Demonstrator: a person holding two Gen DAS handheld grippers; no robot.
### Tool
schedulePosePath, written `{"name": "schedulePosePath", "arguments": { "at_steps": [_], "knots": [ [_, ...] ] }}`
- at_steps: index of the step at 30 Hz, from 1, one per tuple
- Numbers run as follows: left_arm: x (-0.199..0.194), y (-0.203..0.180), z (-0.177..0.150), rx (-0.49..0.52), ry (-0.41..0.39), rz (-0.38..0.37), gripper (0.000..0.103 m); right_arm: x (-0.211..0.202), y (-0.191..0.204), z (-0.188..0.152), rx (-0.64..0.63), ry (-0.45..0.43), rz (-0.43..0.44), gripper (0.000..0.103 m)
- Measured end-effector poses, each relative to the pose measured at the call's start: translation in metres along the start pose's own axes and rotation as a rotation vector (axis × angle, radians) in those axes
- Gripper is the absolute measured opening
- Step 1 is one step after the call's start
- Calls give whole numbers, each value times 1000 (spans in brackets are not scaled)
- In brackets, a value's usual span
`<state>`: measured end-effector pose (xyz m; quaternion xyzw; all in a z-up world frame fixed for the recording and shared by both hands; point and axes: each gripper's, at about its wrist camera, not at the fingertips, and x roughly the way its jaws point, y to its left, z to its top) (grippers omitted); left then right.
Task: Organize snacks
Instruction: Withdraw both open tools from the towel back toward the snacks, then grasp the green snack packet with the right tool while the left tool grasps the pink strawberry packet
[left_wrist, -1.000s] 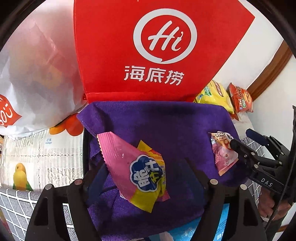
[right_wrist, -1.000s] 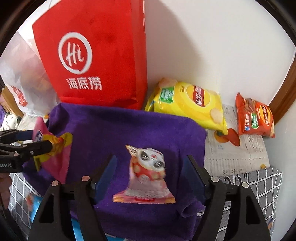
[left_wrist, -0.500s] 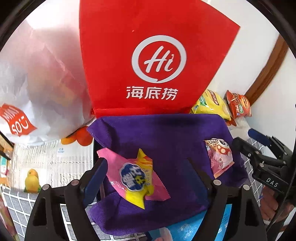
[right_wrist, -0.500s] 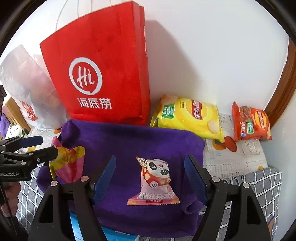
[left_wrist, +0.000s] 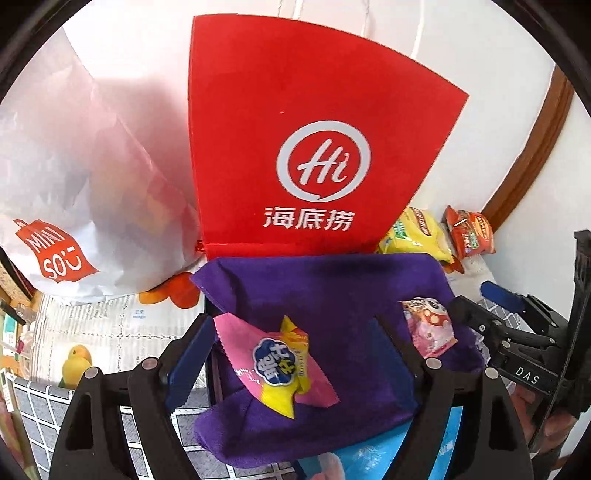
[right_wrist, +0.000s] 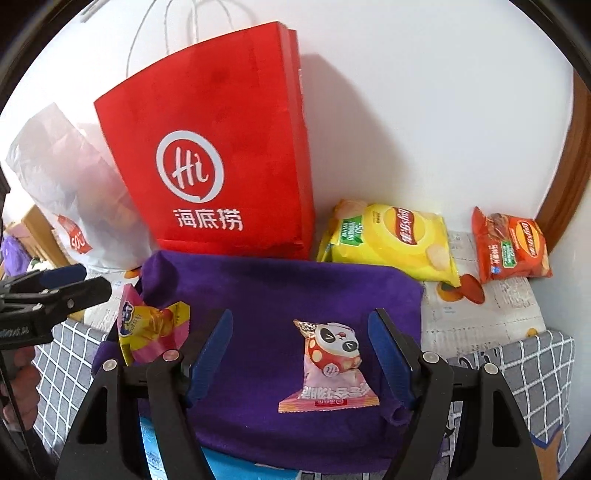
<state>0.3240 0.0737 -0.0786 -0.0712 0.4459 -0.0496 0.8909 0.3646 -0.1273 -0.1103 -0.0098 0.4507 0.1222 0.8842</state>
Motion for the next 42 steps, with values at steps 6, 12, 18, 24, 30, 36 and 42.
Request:
{"name": "schedulePosePath", "arguments": {
  "at_steps": [6, 12, 18, 24, 30, 36, 42],
  "knots": [
    [-13, -9, -1, 29, -11, -3, 83, -17, 1, 0, 31, 6, 9, 70],
    [-29, -19, -2, 41, -15, 2, 84, -46, -5, -17, 39, 13, -2, 70],
    [-63, -22, -2, 46, -61, 15, 84, -78, -18, -43, 56, 25, -50, 68],
    [-95, -36, -4, 63, -106, 17, 84, -116, -21, -73, 65, 5, -101, 68],
    [-130, -40, -28, 49, -109, -20, 84, -138, -16, -106, 63, -6, -102, 68],
    [-159, -39, -57, 56, -127, 6, 84, -140, -7, -146, 56, 26, -76, 66],
    [-160, -34, -94, 45, -92, -7, 84, -133, 1, -179, 34, 52, -53, 64]
  ]
}}
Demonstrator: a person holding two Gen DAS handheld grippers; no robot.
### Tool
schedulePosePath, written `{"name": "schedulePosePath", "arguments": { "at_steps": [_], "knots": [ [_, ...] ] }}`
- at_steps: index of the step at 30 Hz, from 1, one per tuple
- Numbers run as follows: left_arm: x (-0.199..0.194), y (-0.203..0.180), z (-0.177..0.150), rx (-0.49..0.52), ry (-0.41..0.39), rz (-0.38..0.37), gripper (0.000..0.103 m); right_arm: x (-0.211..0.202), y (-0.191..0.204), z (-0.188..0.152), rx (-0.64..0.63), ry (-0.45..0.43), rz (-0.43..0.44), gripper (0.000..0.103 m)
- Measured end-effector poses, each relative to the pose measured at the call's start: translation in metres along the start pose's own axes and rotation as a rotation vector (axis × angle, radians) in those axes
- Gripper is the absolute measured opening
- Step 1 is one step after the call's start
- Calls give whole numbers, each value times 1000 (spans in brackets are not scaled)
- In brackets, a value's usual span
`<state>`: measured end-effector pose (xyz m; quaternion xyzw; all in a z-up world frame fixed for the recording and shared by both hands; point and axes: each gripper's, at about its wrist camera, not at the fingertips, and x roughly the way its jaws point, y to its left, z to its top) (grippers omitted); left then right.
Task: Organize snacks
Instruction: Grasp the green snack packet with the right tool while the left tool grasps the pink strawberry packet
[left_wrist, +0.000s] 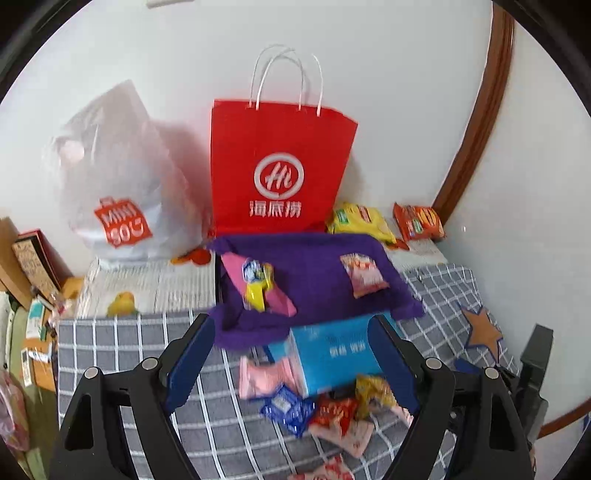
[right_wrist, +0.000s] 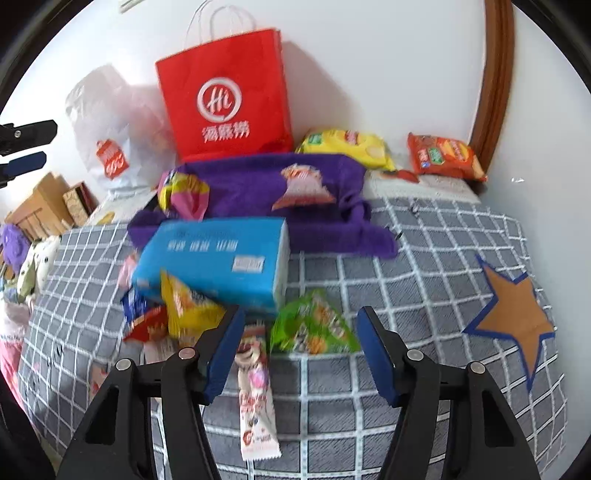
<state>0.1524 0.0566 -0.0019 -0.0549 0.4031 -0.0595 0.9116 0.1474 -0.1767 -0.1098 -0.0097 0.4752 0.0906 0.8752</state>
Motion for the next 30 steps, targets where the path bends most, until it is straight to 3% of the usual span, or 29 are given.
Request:
{"name": "schedulePosePath", "arguments": {
  "at_steps": [9, 16, 19, 30],
  "knots": [
    [17, 13, -43, 14, 70, 2, 84, 37, 1, -15, 22, 25, -30, 64],
    [28, 39, -56, -21, 100, 3, 84, 69, 5, -13, -23, 75, -67, 64],
    [35, 45, -62, -18, 121, 12, 84, 79, 6, -14, -29, 80, -94, 58],
    [57, 30, -108, -23, 215, -23, 84, 31, -11, -32, -1, -46, -103, 55]
  ]
}}
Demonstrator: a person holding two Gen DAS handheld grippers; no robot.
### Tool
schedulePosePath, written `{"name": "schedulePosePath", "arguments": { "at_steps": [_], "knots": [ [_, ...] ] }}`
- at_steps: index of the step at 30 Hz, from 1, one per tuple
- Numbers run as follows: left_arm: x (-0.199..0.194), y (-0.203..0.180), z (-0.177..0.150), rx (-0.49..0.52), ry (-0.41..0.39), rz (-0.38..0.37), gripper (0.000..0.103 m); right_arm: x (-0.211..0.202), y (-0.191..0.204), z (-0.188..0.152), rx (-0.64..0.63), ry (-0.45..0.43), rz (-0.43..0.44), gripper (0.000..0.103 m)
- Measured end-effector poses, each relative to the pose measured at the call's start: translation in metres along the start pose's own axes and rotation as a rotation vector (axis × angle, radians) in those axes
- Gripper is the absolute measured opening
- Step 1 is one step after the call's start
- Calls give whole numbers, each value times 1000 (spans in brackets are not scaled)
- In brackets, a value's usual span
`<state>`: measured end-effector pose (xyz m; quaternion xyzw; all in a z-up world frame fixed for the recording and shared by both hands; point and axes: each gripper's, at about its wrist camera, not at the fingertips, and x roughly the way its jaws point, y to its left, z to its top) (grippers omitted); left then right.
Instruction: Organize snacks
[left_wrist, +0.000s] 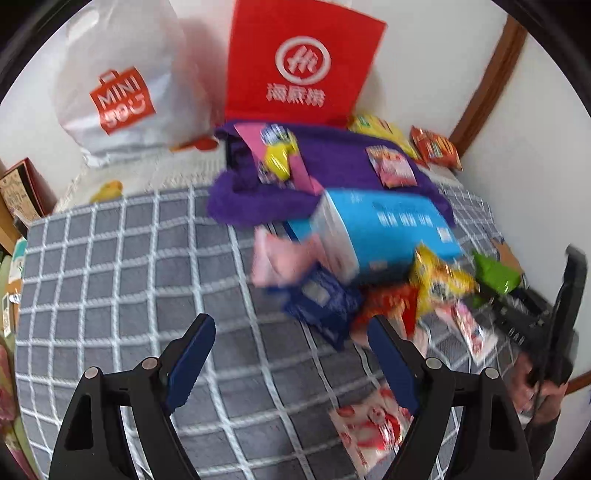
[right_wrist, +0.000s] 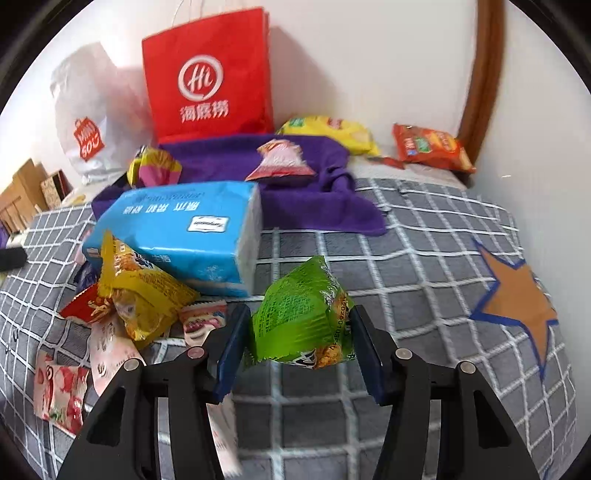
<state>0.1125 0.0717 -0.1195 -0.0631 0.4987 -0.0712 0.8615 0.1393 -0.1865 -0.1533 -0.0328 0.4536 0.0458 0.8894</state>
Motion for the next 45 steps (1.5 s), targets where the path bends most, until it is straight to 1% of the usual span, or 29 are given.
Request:
{"name": "schedulePosePath", "arguments": {
  "at_steps": [2, 4, 6, 8, 13, 14, 16, 18, 19, 20, 23, 24, 25, 26, 27, 28, 29, 31, 33, 34, 38, 41, 43, 45],
  "knots": [
    [4, -7, -12, 9, 30, -7, 84, -8, -9, -6, 17, -12, -14, 55],
    [10, -10, -26, -9, 71, -17, 82, -15, -16, -11, 24, -18, -17, 55],
    [12, -14, -41, -35, 103, -59, 82, -22, -21, -16, 22, -27, -21, 55],
    [11, -18, -52, -52, 114, -77, 82, -27, -24, -21, 21, -34, -11, 55],
    [15, -30, -70, -90, 134, -81, 83, -32, -23, -32, 5, -42, 37, 55],
    [17, -32, -71, -99, 135, -80, 84, -31, -22, -34, 0, -43, 38, 55],
    [18, -38, -72, -100, 120, -52, 84, -30, -21, -39, -9, -42, 49, 55],
    [22, -46, -71, -91, 118, -54, 92, -31, -20, -43, -7, -46, 68, 55],
    [24, -50, -70, -88, 117, -54, 95, -32, -19, -44, -5, -49, 77, 55],
    [26, -54, -70, -83, 115, -43, 95, -33, -19, -45, -8, -51, 84, 55],
    [32, -69, -73, -33, 83, 27, 95, -36, -19, -48, -9, -64, 91, 55],
    [34, -76, -76, 2, 72, 69, 94, -36, -20, -48, -8, -65, 97, 55],
    [36, -82, -79, 40, 51, 118, 89, -37, -20, -49, -6, -66, 102, 55],
    [36, -87, -81, 74, 27, 167, 77, -36, -21, -49, -3, -67, 104, 55],
    [35, -89, -83, 95, 14, 185, 77, -36, -22, -49, 0, -66, 106, 55],
    [34, -89, -83, 109, 12, 176, 74, -35, -22, -50, 0, -63, 109, 55],
    [32, -86, -82, 113, 16, 163, 68, -34, -23, -50, -2, -62, 108, 55],
    [28, -77, -79, 111, 14, 143, 62, -33, -23, -50, -6, -63, 99, 55],
    [25, -65, -72, 93, 7, 116, 61, -32, -24, -50, -10, -66, 90, 55],
    [24, -61, -68, 86, -2, 120, 60, -31, -24, -48, -8, -69, 89, 55],
    [23, -35, -50, 60, -52, 188, 60, -29, -26, -43, 4, -80, 86, 55],
    [31, -19, -44, 23, -59, 211, 60, -22, -26, -41, 0, -81, 75, 55],
    [39, -9, -46, 3, -55, 210, 61, -16, -26, -40, 5, -50, 79, 55],
    [41, -8, -48, 6, -91, 218, 61, -14, -28, -39, 13, -49, 90, 55]
  ]
}}
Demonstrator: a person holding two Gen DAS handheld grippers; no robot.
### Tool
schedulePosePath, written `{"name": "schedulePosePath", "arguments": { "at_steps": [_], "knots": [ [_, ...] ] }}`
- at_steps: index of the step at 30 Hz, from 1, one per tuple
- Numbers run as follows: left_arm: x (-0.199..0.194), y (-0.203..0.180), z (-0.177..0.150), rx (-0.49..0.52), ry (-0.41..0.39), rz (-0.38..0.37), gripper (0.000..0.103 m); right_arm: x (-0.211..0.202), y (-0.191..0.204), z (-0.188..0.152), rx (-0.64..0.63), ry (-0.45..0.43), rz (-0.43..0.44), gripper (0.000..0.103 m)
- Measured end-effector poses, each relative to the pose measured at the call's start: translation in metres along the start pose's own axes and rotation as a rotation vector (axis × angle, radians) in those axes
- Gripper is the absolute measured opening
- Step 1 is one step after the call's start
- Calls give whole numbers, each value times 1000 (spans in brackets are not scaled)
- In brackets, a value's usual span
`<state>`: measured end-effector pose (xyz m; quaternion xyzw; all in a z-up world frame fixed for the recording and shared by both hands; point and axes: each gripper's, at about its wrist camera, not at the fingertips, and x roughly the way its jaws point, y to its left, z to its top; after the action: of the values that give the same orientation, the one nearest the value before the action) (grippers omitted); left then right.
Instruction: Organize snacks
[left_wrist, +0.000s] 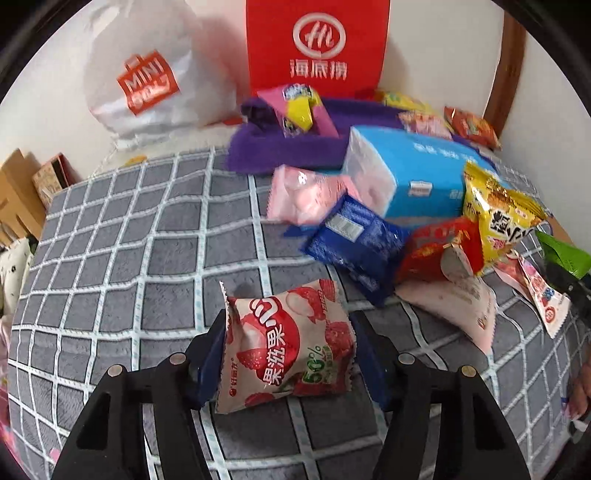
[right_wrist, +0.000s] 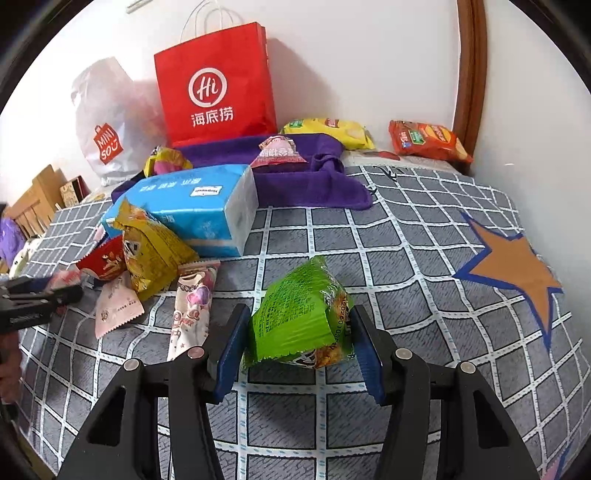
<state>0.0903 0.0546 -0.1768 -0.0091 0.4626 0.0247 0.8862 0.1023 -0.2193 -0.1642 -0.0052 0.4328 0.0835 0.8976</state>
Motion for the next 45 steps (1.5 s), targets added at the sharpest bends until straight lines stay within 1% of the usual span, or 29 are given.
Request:
{"name": "schedulePosePath", "arguments": {
  "at_steps": [3, 6, 10, 17, 20, 23, 26, 28, 29, 32, 36, 40, 42, 45],
  "knots": [
    [0, -1, 0, -1, -2, -2, 61, 3, 2, 1, -10, 4, -22, 55],
    [-1, -3, -1, 5, -1, 4, 62, 12, 4, 1, -23, 47, -15, 55],
    [0, -3, -1, 2, 2, -7, 63, 23, 3, 0, -17, 100, -6, 56],
    [0, -3, 0, 0, 1, -8, 64, 23, 0, 0, -2, 104, 7, 56],
    [0, -3, 0, -2, 0, -11, 62, 23, -2, 0, 6, 102, 17, 56],
    [-2, -2, 0, -2, -6, -33, 59, 22, -2, 0, 6, 99, 17, 55],
    [-4, -3, -1, 20, -2, -37, 58, 19, -2, 0, 12, 85, 27, 54],
    [-7, 0, -2, 5, 12, -59, 58, 16, -4, 0, 22, 74, 37, 53],
    [-9, 3, -2, -15, 24, -83, 58, 14, -5, 0, 24, 66, 37, 52],
    [-15, 7, -2, -30, 42, -106, 58, 8, -3, 1, 22, 52, 28, 50],
    [-35, 8, 2, -35, 20, -133, 58, 0, -2, 5, 36, 39, 34, 49],
    [-53, 7, 13, -39, 1, -177, 58, -14, 4, 14, 33, 9, 44, 49],
    [-61, 4, 22, -34, -13, -182, 58, -24, 7, 21, 30, -7, 58, 49],
    [-70, -3, 39, -27, -24, -194, 58, -35, 14, 36, 10, -32, 56, 49]
  ]
}}
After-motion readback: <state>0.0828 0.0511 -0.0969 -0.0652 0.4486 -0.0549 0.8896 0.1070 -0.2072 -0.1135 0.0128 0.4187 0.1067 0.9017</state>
